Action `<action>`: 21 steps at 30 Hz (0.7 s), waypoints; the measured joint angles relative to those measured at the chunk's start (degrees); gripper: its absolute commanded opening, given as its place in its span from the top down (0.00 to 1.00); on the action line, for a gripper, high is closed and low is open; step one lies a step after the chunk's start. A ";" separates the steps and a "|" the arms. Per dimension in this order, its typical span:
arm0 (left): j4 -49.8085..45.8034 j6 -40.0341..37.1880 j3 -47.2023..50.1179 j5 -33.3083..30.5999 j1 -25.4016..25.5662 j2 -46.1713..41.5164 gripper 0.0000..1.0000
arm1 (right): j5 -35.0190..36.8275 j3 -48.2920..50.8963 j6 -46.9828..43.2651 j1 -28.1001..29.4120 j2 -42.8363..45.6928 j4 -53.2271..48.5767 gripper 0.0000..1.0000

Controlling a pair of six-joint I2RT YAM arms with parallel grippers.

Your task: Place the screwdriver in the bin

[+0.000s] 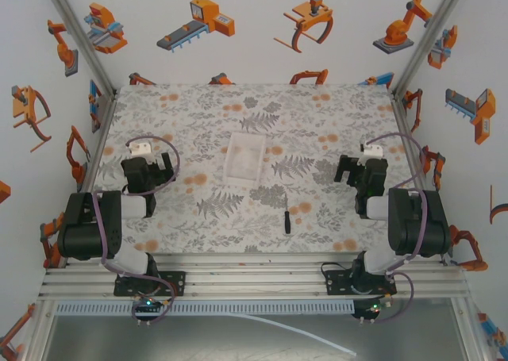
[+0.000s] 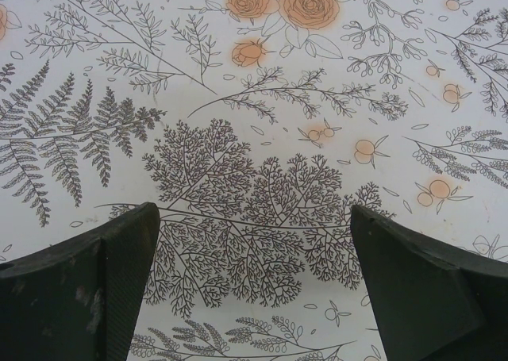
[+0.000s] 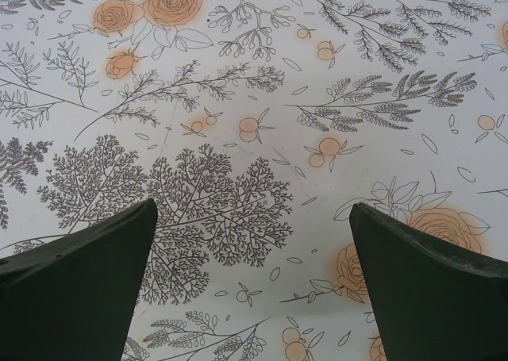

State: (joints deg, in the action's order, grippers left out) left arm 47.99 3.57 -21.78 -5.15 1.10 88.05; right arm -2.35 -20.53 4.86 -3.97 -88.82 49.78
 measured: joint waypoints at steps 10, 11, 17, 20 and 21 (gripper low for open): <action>-0.02 0.00 0.00 0.00 0.00 0.00 0.03 | 0.02 0.00 0.00 -0.02 0.00 0.00 0.01; 0.00 0.00 0.00 0.00 0.00 0.00 0.03 | 0.02 0.00 0.00 -0.02 0.00 0.00 0.01; 0.00 0.00 0.00 0.00 0.00 0.00 0.03 | 0.44 0.00 0.00 0.00 0.00 0.00 0.01; -0.48 -0.02 -0.24 0.09 0.00 0.00 0.03 | 0.59 0.00 0.00 0.00 0.00 -0.02 0.01; -1.62 -0.09 -0.76 0.24 0.00 -0.04 0.03 | 0.94 0.00 0.02 0.00 0.00 -0.02 0.01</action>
State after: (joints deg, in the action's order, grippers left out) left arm 46.37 3.49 -22.55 -4.91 1.10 88.01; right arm -1.41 -20.53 4.89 -3.97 -88.82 49.76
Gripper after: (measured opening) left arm 0.974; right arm 0.994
